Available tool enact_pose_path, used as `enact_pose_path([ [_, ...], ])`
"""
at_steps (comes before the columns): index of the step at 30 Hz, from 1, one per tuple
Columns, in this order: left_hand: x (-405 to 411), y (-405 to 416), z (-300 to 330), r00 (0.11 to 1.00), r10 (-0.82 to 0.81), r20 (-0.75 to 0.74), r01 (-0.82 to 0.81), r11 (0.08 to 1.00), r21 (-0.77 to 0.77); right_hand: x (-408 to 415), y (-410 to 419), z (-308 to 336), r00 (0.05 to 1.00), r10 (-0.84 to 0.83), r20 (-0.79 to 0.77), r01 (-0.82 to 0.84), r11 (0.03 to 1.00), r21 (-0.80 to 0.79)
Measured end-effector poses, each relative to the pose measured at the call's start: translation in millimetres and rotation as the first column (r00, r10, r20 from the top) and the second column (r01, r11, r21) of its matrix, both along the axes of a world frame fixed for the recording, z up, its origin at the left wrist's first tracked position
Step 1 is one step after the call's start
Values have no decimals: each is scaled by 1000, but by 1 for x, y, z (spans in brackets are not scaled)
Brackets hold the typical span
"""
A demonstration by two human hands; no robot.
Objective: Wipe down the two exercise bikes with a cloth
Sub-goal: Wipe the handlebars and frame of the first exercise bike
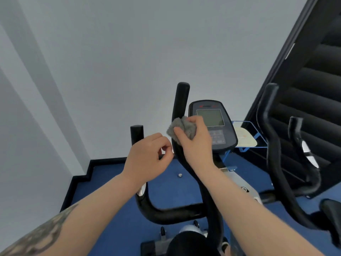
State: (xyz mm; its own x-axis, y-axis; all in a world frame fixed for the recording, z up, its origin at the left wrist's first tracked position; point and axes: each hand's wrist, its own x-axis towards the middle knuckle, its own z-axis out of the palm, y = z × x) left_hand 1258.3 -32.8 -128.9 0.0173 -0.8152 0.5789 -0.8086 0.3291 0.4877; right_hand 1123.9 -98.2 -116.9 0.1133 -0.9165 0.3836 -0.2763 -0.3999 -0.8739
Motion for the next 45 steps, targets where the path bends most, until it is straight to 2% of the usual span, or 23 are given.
enact_pose_path([
  [2,-1,0,1,1000,3,2,-3,1000,2,-9,3,-4,995,5,-101,-6,1000,-10],
  [3,-1,0,1,1000,3,1,-3,1000,3,-13,-1,1,996,-3,-91,2,1000,-15],
  [6,0,1,0,1000,6,-6,-6,1000,24,-12,-21,30,988,-92,123,108,986,-130],
  [8,-1,1,0,1000,11,-9,-11,1000,26,1,-31,43,974,-19,226,56,986,-159],
  [11,-2,2,1,1000,8,-5,-8,1000,25,9,-33,25,981,79,177,-63,994,-93],
  [14,-2,2,1,1000,16,-2,-15,1000,25,-2,-36,17,990,97,101,-86,991,-106],
  [17,-1,1,0,1000,24,2,-24,999,31,1,-47,41,981,57,187,-20,981,-191],
  [18,-2,0,0,1000,28,8,-28,999,30,6,-47,45,979,66,194,-31,984,-177],
  [20,-1,0,0,999,31,15,-31,999,28,8,-42,32,988,80,134,-68,994,-89],
  [23,-1,1,-1,999,35,6,-35,999,11,-10,-35,10,988,133,-83,-131,991,25],
  [24,-1,1,-1,999,38,5,-38,999,4,-15,-37,11,987,128,-101,-126,992,28],
  [27,-1,0,-2,999,50,-1,-50,999,2,-6,-37,28,999,32,-2,-32,999,2],
  [28,-1,0,-2,999,51,-10,-51,999,4,-2,-32,28,999,19,-27,-20,1000,-2],
  [30,-1,2,-2,999,41,-18,-41,999,-4,-6,-19,19,974,33,-223,-34,999,-1],
  [32,-2,3,-1,999,37,-26,-38,999,-19,-22,-12,16,878,111,-466,-84,993,79],
  [33,-2,2,0,999,40,-36,-41,999,-21,-30,-13,20,831,154,-534,-101,987,127],
  [36,-7,3,7,996,71,-59,-70,997,11,-29,-14,33,827,125,-549,-77,991,111],
  [38,-17,12,8,985,106,-139,-101,994,43,-23,-1,27,825,104,-555,-75,994,75],
  [41,-42,41,2,928,99,-359,-27,980,199,-44,12,23,730,229,-644,-147,973,179],
  [43,-58,67,-4,910,85,-406,46,952,302,-57,5,34,669,293,-683,-157,954,256],
  [45,-68,89,-9,923,83,-375,61,933,356,-52,1,39,726,269,-633,-158,961,227],
])
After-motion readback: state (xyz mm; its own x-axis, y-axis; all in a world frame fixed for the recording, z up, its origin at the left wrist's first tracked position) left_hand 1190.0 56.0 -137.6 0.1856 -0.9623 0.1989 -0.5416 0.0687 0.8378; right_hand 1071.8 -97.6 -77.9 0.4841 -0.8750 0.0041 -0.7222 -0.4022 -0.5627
